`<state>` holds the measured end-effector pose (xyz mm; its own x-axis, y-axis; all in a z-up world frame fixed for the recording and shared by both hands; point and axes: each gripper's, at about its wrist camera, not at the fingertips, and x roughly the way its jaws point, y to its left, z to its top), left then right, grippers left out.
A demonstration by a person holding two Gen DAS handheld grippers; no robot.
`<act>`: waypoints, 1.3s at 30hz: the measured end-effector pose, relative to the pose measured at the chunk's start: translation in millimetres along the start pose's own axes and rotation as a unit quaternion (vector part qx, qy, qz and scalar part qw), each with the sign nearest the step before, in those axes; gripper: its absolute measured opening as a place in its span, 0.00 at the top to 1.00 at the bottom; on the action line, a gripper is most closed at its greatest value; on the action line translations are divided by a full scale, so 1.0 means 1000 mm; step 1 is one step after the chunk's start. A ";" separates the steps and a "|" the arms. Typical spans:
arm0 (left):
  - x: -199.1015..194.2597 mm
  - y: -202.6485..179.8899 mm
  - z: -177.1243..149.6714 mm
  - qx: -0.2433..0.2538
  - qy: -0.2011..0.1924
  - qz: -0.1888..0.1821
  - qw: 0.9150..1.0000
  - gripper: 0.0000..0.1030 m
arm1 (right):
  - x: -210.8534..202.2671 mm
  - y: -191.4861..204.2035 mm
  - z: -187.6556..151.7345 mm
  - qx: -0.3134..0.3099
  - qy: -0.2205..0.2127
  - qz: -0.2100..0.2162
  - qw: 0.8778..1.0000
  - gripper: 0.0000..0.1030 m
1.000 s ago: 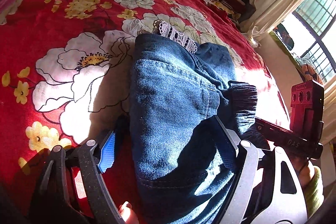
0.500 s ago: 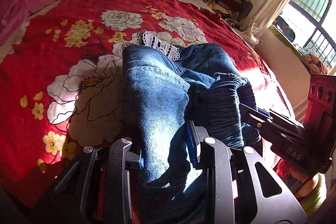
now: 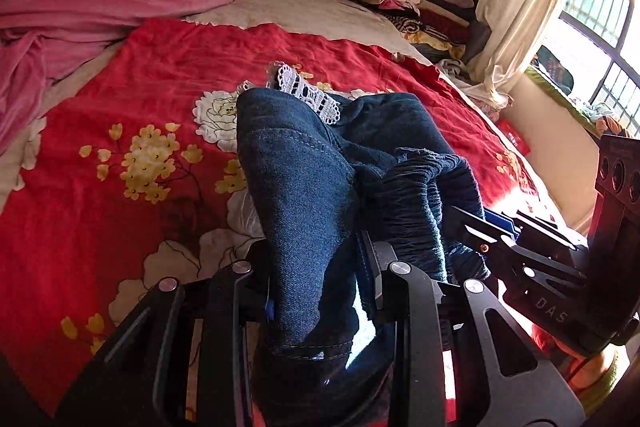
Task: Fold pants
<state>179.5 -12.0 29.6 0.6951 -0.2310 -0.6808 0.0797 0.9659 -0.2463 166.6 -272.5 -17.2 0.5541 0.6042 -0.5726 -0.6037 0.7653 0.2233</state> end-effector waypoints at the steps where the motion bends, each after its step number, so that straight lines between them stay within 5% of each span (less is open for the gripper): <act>1: 0.003 -0.001 0.002 0.003 -0.002 0.002 1.000 0.79 | 0.003 -0.001 0.002 -0.002 0.001 -0.003 1.000 0.82; 11: 0.033 0.005 0.008 0.010 0.003 0.007 1.000 0.79 | 0.036 -0.024 -0.001 0.032 0.035 -0.018 0.999 0.82; 21: 0.048 0.027 -0.003 -0.017 0.029 0.007 0.999 0.77 | 0.054 -0.063 -0.024 0.163 0.070 0.008 0.984 0.81; 31: 0.047 0.034 -0.011 -0.030 0.025 0.011 0.999 0.68 | 0.051 -0.052 -0.020 0.131 0.092 -0.047 0.986 0.58; 39: 0.037 0.037 -0.013 -0.039 0.020 0.011 0.999 0.51 | 0.041 -0.048 -0.020 0.127 0.078 -0.068 0.987 0.40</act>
<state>199.1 13.6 -13.2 0.6662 -0.2161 -0.7138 0.0072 0.9589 -0.2836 206.4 -289.0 -67.0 0.5132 0.4666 -0.7203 -0.3559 0.8794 0.3161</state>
